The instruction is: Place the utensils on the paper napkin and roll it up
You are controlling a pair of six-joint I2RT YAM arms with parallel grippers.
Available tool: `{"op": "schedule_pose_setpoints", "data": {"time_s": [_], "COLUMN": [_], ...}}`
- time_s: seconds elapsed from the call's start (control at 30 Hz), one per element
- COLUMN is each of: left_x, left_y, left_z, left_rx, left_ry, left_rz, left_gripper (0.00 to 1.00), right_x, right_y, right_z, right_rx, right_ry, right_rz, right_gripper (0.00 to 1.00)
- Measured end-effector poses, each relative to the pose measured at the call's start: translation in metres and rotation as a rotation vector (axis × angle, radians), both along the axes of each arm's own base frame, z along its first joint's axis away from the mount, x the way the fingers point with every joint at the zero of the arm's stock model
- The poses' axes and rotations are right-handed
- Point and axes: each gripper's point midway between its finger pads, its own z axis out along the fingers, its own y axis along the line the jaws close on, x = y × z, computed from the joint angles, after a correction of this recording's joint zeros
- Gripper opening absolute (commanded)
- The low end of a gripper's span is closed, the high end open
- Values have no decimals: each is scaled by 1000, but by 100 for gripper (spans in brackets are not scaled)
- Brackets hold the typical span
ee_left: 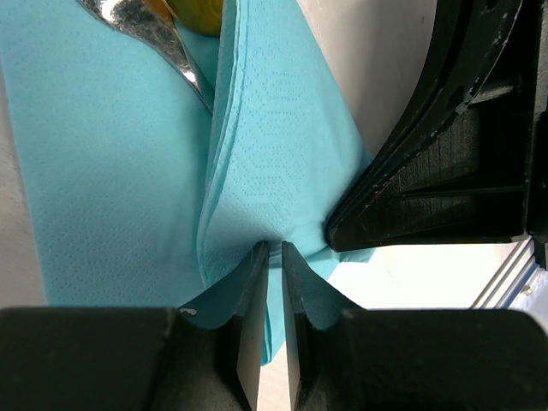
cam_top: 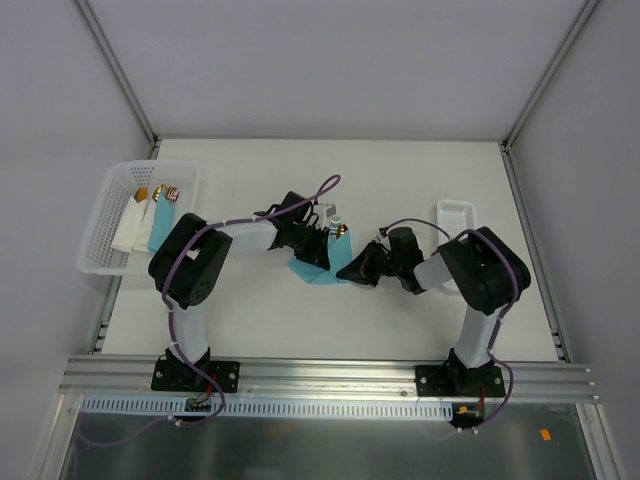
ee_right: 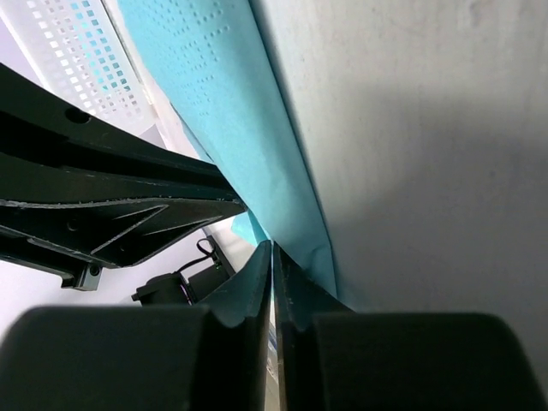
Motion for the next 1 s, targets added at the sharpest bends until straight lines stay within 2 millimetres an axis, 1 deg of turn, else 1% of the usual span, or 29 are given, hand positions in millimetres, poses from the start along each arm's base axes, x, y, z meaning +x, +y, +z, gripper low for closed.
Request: {"op": "schedule_pose_setpoints", "data": {"time_s": [0.27,0.43,0.57,0.7,0.83,0.87,0.9,0.93,1.0], "left_x": [0,-1,0,-1,-2,-3,-4,-7,-13], "left_y": [0,-1,0,0,-1,-1,0,2,13], "left_z": [-1,-1,-1,-1,2,3,5,9,17], "left_rx": [5,6,7,8,-3,-6,-7,-6,2], "left_ry": [8,12,6,4,7,7,2,-2,-1], "left_rz": [-10,-18,-26,-29,-36,-39,-41,-44,-36], "left_gripper": [13,13,13,13,23,28,31,34,41], "right_x": [-3,-5,-10,-12,-11,-11,-11,-11,-11], "right_y": [-1,-3,-7,-9,-9,-9,-9,-9,-10], "right_z": [8,14,8,5,3,3,3,3,2], "right_rx": [4,-9,-39,-58,-71,-73,-75,-77,-82], "right_ry": [-26,-42,-28,-23,-16,-14,-10,-7,-1], "right_rz": [16,30,42,50,54,55,55,56,57], "right_gripper": [19,18,14,13,13,13,13,13,13]}}
